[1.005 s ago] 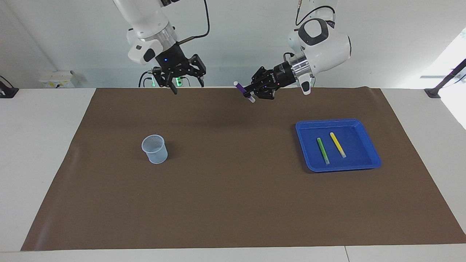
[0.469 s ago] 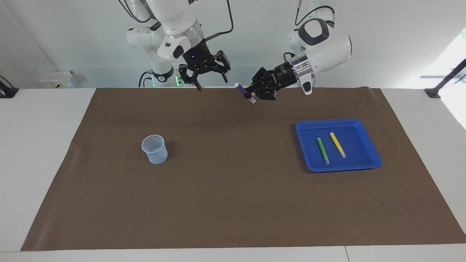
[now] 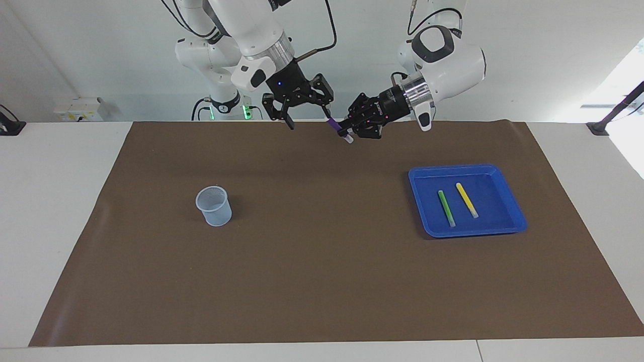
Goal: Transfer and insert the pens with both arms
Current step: 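Grasp the purple pen with the right gripper while the left gripper holds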
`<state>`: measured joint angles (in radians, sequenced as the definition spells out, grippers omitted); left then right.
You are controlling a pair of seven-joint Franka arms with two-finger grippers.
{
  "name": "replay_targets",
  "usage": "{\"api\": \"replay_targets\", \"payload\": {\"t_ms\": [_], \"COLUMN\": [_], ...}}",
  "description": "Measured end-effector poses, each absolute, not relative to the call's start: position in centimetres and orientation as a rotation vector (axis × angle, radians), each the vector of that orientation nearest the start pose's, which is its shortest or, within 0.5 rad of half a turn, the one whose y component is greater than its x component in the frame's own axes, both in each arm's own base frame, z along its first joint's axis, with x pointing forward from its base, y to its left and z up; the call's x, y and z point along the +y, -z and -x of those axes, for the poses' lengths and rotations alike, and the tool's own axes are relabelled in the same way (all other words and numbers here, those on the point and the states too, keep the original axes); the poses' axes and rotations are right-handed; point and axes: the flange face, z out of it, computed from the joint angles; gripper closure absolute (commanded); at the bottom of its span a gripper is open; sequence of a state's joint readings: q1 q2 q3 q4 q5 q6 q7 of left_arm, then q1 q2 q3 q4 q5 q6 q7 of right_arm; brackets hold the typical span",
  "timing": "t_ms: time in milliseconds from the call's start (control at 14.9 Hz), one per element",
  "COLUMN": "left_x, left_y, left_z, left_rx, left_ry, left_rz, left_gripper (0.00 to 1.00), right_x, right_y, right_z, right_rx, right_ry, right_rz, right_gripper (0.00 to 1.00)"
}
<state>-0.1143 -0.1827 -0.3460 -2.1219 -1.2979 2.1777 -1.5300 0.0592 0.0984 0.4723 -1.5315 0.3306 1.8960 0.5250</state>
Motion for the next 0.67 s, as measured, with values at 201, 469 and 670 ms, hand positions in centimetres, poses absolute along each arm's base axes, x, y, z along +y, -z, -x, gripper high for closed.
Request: {"api": "replay_targets", "payload": {"t_ms": [201, 469, 670], "left_x": [-27.82, -27.76, -27.92], "left_y": [-53.19, -53.08, -53.04], "left_z": [-45.93, -45.96, -45.9], "left_rx": [1.693, 1.699, 1.702], "left_ry": [0.953, 0.953, 0.946], "left_rz": [-1.406, -1.397, -1.389], "left_gripper": [1.0, 1.0, 1.0], "right_x": [32.1, 32.11, 32.28], "right_y": [-62.96, -62.96, -62.97], "right_z": [-52.15, -52.15, -52.04], "right_rx": [0.082, 0.083, 0.079], "right_ry": [0.065, 0.064, 0.063], "right_rz": [2.68, 2.68, 2.679], "right_gripper": [0.06, 0.49, 0.96]}}
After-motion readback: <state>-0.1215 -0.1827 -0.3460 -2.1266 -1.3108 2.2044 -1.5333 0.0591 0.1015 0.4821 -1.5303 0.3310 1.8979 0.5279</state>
